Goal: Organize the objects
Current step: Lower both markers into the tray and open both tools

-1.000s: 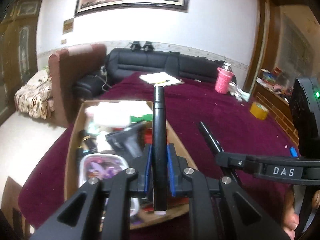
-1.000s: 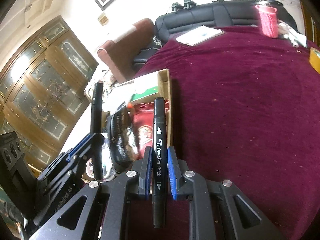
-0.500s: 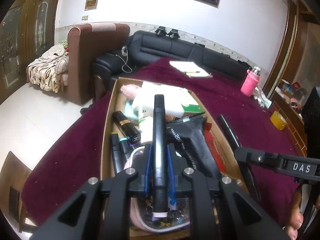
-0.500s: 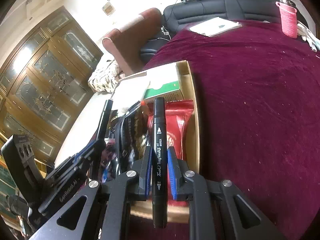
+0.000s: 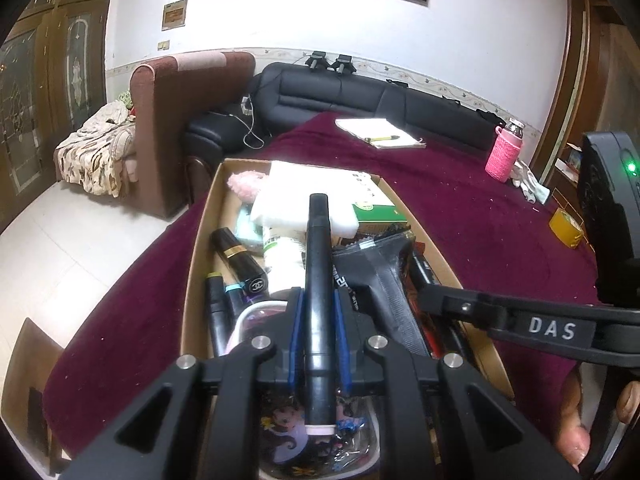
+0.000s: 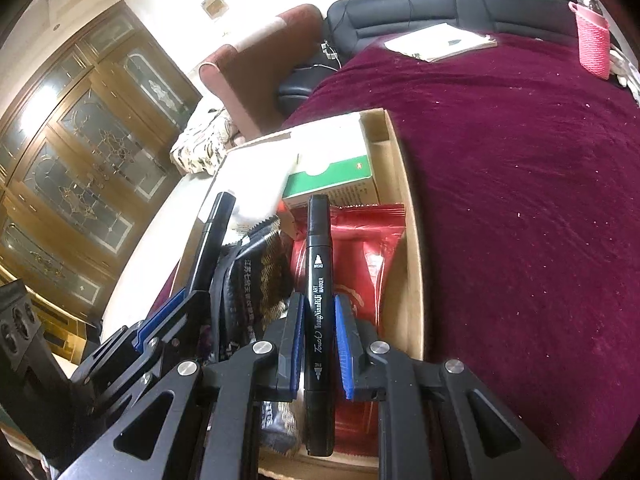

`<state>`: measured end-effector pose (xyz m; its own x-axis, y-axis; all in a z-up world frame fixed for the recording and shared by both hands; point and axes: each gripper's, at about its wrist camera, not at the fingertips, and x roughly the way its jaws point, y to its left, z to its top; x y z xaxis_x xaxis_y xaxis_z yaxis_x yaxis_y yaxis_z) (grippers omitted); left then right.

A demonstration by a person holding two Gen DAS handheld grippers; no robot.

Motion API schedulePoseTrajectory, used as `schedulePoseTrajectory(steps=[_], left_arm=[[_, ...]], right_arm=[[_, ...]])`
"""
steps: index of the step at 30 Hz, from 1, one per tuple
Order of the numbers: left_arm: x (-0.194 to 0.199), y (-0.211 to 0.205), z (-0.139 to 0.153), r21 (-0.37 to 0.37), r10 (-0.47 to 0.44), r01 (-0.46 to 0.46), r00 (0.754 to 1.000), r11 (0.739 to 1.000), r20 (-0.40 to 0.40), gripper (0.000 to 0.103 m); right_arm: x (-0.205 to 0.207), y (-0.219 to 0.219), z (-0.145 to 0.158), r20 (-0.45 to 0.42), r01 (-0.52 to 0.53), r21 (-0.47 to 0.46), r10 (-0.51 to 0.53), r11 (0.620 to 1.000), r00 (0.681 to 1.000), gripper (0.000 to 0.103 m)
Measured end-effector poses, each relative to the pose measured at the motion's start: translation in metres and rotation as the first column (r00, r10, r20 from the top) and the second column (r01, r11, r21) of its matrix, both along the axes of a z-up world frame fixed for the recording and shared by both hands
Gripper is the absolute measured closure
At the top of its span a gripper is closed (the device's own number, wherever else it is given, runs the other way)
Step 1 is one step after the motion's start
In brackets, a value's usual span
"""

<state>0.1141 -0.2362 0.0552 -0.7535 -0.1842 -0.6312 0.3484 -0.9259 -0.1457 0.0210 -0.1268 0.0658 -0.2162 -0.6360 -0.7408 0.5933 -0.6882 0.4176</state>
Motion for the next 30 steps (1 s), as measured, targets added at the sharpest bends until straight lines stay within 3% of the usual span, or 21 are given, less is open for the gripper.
schedulePoseTrajectory(steps=[30], left_arm=[[-0.005, 0.001, -0.001, -0.009, 0.006, -0.006, 1.0, 1.0, -0.01, 0.087]], right_arm=[[0.004, -0.01, -0.002, -0.018, -0.012, 0.026, 0.013, 1.0, 1.0, 0.083]])
